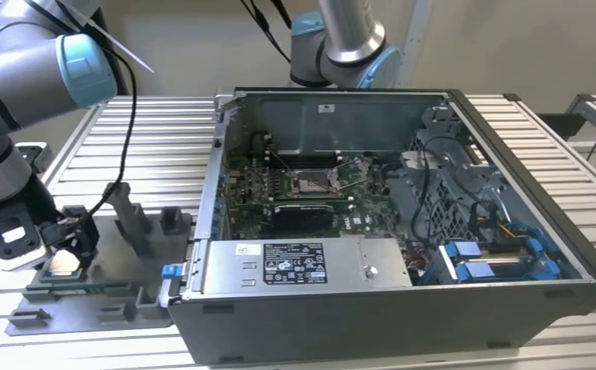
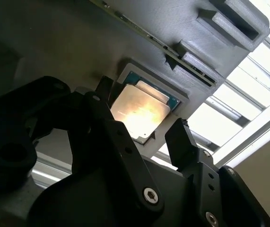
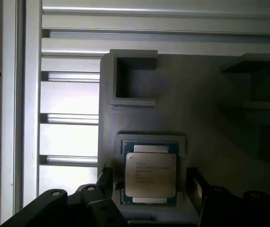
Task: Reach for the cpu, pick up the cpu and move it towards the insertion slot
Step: 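Pick up the cpu and move it towards the insertion slot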
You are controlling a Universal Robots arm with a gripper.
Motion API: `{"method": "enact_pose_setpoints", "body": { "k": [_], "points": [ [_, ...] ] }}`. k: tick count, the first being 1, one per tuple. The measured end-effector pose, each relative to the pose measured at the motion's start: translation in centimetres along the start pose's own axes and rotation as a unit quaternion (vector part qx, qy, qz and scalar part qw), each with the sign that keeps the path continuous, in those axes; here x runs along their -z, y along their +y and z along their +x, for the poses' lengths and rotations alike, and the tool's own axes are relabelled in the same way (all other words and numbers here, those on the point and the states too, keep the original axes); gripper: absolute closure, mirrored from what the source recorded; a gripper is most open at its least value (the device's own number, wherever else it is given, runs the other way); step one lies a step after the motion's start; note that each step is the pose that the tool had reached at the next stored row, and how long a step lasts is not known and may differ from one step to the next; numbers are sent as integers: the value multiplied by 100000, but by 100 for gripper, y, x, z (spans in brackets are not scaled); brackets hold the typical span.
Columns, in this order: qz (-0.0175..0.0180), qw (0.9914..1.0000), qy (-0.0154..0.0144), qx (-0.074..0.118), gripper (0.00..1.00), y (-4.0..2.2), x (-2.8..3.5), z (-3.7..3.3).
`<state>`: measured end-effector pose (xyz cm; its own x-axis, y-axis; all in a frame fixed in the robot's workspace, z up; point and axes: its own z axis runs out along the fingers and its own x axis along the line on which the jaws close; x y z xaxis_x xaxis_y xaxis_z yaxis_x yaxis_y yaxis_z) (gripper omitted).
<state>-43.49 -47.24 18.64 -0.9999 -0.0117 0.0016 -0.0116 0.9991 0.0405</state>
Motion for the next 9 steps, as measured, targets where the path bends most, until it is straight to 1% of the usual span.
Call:
{"method": "enact_pose_setpoints", "body": {
  "k": [9],
  "points": [
    [-4, 100000, -3, 0, 0, 20, -12, 0]
  ]
}}
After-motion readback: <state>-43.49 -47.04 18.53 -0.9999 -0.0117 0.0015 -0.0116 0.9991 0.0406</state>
